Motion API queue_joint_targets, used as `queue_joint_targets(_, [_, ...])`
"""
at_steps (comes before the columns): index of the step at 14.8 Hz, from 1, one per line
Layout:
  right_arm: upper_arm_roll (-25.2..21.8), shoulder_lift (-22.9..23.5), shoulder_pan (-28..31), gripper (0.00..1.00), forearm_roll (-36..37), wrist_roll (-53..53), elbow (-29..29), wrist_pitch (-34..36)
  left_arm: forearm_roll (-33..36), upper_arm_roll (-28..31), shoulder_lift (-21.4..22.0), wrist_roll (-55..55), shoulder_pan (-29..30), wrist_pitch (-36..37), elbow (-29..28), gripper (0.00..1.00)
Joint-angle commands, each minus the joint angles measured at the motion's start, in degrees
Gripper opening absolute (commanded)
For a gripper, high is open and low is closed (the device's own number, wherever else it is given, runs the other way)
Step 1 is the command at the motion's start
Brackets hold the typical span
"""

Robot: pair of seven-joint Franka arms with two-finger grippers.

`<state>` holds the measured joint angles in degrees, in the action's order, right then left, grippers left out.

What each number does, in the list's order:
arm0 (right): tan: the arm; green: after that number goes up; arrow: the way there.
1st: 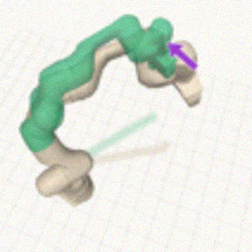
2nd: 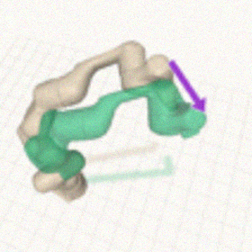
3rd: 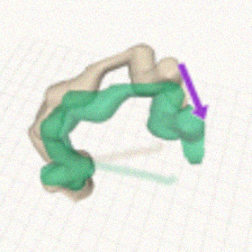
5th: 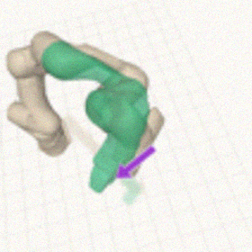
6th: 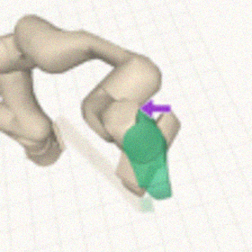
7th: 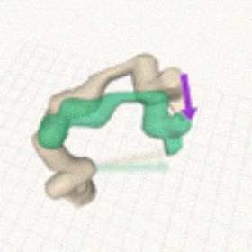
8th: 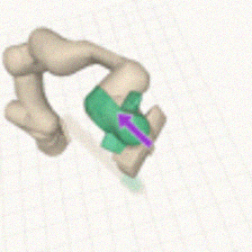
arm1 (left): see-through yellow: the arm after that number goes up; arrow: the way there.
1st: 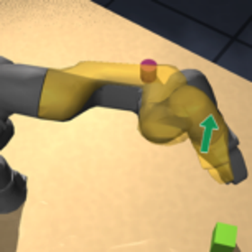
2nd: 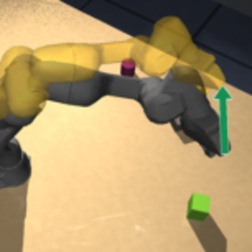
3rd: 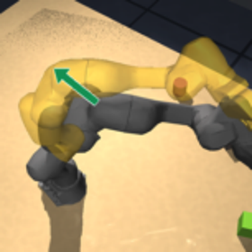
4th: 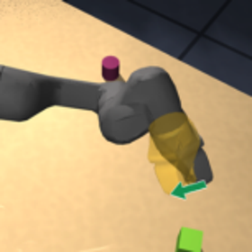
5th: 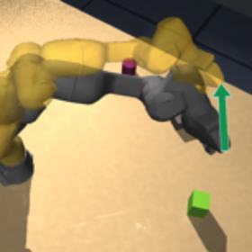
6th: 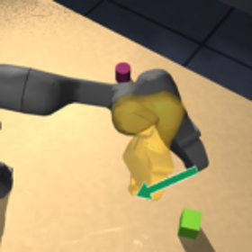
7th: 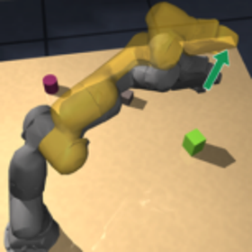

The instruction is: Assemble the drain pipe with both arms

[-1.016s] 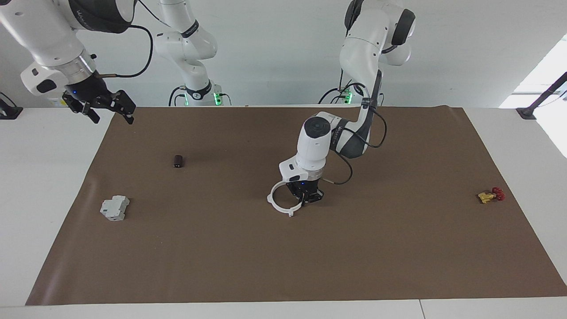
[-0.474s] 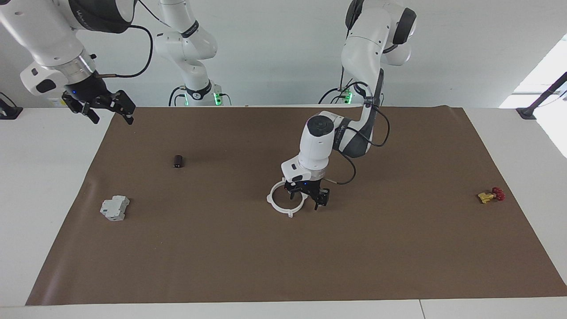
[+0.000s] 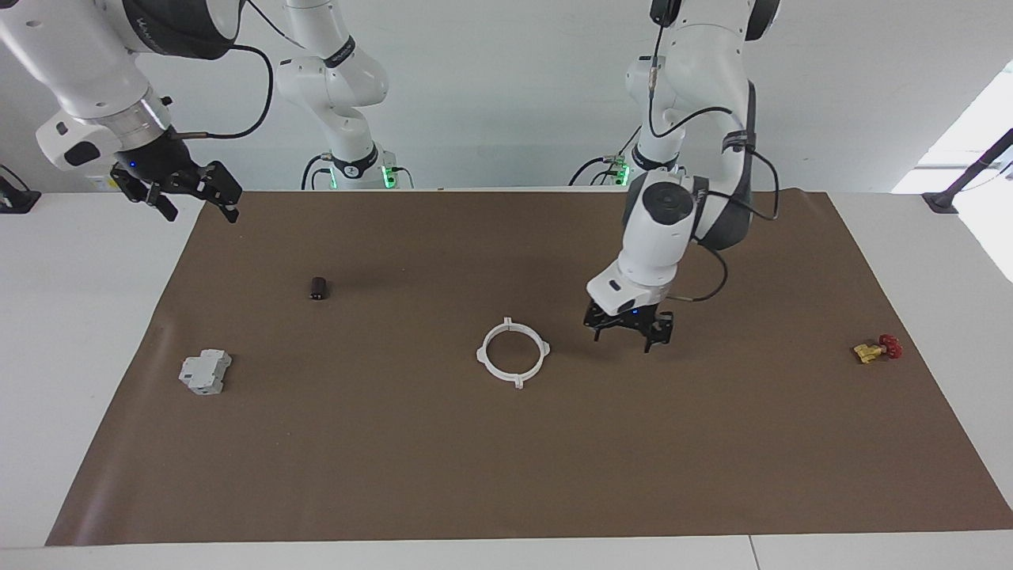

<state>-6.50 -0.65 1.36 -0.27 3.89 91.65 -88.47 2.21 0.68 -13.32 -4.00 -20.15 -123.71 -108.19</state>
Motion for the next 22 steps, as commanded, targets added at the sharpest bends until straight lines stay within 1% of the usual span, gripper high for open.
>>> queue_joint_targets(1, [0.2,0.3,0.6,1.00,-0.5,1.2,-0.3,-0.7,-0.6,-0.4,5.1,-0.3,7.2,5.6,-3.3,1.00])
queue_joint_targets(3, [0.3,0.3,0.6,1.00,-0.5,1.2,-0.3,-0.6,-0.6,-0.6,6.9,0.6,12.8,8.6,-3.3,1.00])
queue_joint_targets(4, [0.3,0.3,0.6,1.00,-0.5,1.2,-0.4,-0.7,-0.6,-0.6,7.9,0.8,14.8,8.9,-3.3,1.00])
queue_joint_targets(7, [0.3,0.3,0.6,1.00,-0.5,1.3,-0.4,-0.6,-1.1,-0.5,11.3,0.8,18.6,9.9,-2.6,1.00])
queue_joint_targets(10, [0.4,0.2,0.5,1.00,-0.5,1.2,-0.4,-0.7,-3.0,-0.1,13.3,0.9,21.2,13.7,0.7,1.00])
queue_joint_targets(17, [0.4,0.4,0.3,1.00,-0.4,1.2,-1.8,-0.2,-3.4,0.1,12.9,3.6,22.4,24.6,13.7,1.00])
queue_joint_targets(19, [0.4,0.4,0.4,1.00,-0.4,1.3,-1.8,-0.1,-3.4,0.1,12.6,4.0,22.4,29.5,17.7,1.00])
queue_joint_targets(22, [0.4,0.4,0.6,1.00,-0.5,1.3,-1.8,0.0,-3.1,0.1,12.5,4.4,22.3,34.6,20.6,1.00])
